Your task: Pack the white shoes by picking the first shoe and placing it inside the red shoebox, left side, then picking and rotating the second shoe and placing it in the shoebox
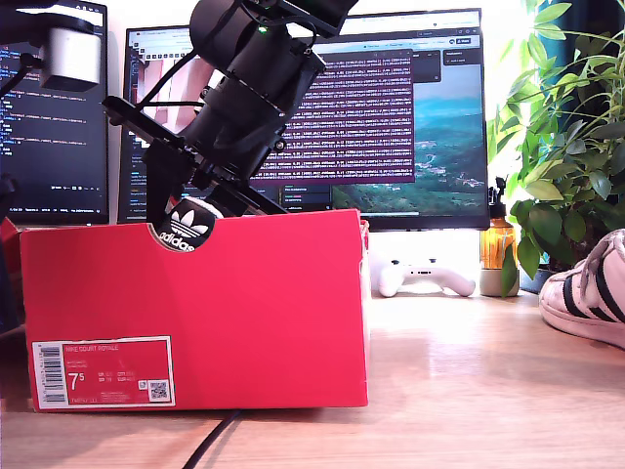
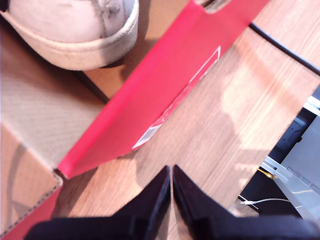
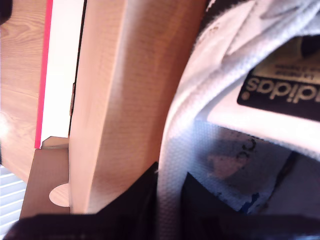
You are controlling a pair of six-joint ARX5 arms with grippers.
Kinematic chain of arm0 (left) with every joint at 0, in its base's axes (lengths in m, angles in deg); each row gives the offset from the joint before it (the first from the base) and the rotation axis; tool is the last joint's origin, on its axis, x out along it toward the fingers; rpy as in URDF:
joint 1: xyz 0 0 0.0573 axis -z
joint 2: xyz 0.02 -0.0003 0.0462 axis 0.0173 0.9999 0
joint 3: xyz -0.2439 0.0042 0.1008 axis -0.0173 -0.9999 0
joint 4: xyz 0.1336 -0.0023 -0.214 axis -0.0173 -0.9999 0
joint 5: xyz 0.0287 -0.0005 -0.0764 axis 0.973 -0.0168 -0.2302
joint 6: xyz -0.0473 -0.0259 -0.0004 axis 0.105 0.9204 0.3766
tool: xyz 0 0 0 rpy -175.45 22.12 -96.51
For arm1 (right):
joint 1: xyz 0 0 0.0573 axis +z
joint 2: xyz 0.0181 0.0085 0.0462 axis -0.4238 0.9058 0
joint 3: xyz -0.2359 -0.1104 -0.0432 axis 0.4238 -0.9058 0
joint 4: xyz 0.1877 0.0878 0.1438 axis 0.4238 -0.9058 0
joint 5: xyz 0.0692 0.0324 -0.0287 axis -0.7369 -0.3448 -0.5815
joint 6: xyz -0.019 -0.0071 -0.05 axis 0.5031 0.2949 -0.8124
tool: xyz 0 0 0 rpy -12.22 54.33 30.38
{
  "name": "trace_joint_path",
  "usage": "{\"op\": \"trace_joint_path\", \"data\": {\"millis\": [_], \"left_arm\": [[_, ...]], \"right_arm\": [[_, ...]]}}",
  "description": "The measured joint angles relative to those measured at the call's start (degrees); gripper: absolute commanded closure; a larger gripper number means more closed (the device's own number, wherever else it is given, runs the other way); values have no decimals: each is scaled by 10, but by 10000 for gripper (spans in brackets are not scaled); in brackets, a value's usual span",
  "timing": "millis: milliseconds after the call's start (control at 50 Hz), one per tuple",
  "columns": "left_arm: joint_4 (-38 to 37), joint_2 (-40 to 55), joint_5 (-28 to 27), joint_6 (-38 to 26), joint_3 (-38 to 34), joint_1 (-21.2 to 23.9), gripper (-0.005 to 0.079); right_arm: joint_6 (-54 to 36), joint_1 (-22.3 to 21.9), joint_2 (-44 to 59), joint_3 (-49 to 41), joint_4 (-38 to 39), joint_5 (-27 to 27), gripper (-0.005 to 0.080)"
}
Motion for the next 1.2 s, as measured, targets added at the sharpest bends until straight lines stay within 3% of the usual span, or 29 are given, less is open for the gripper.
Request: {"op": "trace_joint_path", "data": {"millis": [200, 740, 1020, 1200], "left_arm": [[0, 0, 12, 0, 0, 0, 761], [0, 0, 14, 0, 0, 0, 761], [0, 0, 15, 0, 0, 0, 761], [0, 0, 15, 0, 0, 0, 761]], "right_arm": [[-6, 1, 0, 0, -9, -2, 531], [-22, 3, 0, 14, -23, -63, 519], [-88, 5, -1, 155, -129, -42, 518], [-140, -4, -1, 160, -238, 7, 519]]}}
